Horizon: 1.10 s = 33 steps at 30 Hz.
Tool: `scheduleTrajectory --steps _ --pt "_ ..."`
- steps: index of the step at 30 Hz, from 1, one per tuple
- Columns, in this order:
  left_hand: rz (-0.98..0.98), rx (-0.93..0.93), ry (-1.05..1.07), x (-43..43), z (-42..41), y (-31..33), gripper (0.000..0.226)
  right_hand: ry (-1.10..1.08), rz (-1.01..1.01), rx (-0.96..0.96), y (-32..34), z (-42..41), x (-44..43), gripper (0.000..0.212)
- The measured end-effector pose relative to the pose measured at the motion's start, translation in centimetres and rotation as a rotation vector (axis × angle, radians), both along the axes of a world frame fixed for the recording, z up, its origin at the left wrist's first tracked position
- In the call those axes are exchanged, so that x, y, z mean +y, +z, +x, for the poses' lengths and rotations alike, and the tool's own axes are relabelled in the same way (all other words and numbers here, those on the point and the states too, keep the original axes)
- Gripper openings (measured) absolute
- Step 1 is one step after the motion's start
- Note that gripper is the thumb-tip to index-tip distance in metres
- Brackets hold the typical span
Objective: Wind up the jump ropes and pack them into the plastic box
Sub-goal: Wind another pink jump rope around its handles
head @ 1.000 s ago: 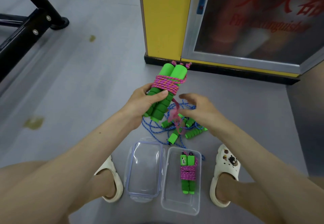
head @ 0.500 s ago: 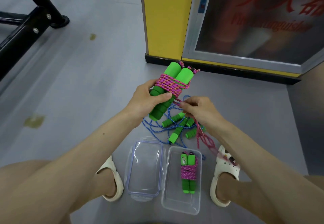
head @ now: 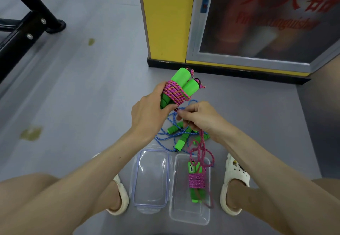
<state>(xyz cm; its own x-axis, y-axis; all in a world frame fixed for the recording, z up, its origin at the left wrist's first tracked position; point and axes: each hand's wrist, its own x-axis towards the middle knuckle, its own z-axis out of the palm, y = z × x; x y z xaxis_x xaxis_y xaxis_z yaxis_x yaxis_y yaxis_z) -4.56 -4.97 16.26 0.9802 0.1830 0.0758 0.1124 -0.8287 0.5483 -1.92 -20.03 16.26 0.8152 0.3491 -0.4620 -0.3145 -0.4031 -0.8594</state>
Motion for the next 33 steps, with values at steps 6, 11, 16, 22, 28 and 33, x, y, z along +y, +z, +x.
scheduleTrajectory --steps 6,11,16,22,28,33 --pt "0.047 0.138 -0.04 -0.5 0.1 -0.3 0.051 -0.096 0.008 -0.02 -0.7 0.4 -0.1 0.027" --pt "-0.334 0.288 -0.244 -0.5 0.0 -0.3 0.071 -0.181 0.077 0.017 -0.7 0.7 -1.2 0.026" --pt "-0.129 0.179 -0.195 -0.7 0.0 -0.6 0.081 -0.14 0.088 0.077 -0.7 0.6 -1.1 0.003" --pt "0.23 0.096 -0.101 -0.6 -0.2 -1.2 0.078 -0.139 0.08 0.162 0.0 0.7 -0.9 0.012" --pt "0.495 0.072 -0.135 -1.1 -0.7 -1.4 0.079 -0.103 0.136 0.091 -0.5 0.6 -0.3 0.027" --pt "0.649 0.002 -0.099 -1.3 -0.8 -2.4 0.077 -0.07 0.23 0.195 -0.1 0.2 -0.1 0.028"
